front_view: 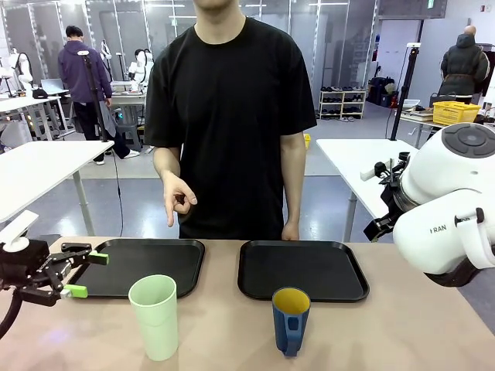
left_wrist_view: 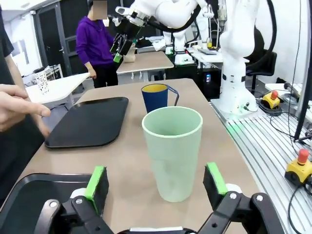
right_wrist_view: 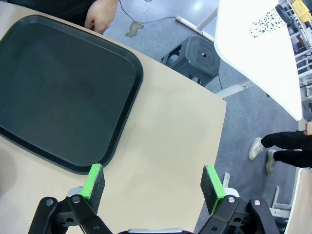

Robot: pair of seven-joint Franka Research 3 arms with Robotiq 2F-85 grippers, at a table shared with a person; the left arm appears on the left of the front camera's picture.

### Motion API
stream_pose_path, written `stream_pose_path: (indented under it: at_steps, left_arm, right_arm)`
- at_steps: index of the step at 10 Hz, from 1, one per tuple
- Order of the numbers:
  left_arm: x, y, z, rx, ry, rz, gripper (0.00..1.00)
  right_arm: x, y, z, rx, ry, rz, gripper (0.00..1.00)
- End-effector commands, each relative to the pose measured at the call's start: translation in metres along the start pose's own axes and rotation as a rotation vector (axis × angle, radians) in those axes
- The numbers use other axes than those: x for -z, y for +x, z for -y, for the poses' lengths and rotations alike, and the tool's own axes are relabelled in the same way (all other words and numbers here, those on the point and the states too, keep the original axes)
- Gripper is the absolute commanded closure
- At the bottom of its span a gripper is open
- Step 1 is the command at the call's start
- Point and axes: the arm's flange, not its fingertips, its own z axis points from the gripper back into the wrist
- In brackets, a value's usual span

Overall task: Sort and store the cups by type.
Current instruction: Pick up the Reusable plastic cup.

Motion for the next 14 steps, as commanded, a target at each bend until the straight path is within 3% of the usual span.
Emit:
stream_pose_path:
  at_steps: [1, 8, 9, 11, 14]
  left_arm:
    - [-0.001, 0.002, 0.005, 0.019, 0.006, 0.002, 0.0]
    - [-0.002, 0.0, 0.001, 0.0, 0.004, 0.0, 0.0]
    - [0.002, -0.003, -0.003, -0.013, -0.052, 0.034, 0.0]
    - [0.009, -0.007, -0.013, -0.003, -0.048, -0.038, 0.0]
    - [0.034, -0.017, -0.034, -0.006, -0.084, -0.065, 0.0]
  right_arm:
    - [0.001, -0.001, 0.0, -0.011, -0.001, -0.001, 0.0]
    - [0.001, -0.001, 0.0, -0.011, -0.001, -0.001, 0.0]
    - [0.001, -0.001, 0.0, -0.011, -0.001, -0.001, 0.0]
    - [0.001, -0.001, 0.0, -0.011, -0.001, -0.001, 0.0]
    - [0.001, -0.001, 0.0, -0.011, -0.001, -0.001, 0.0]
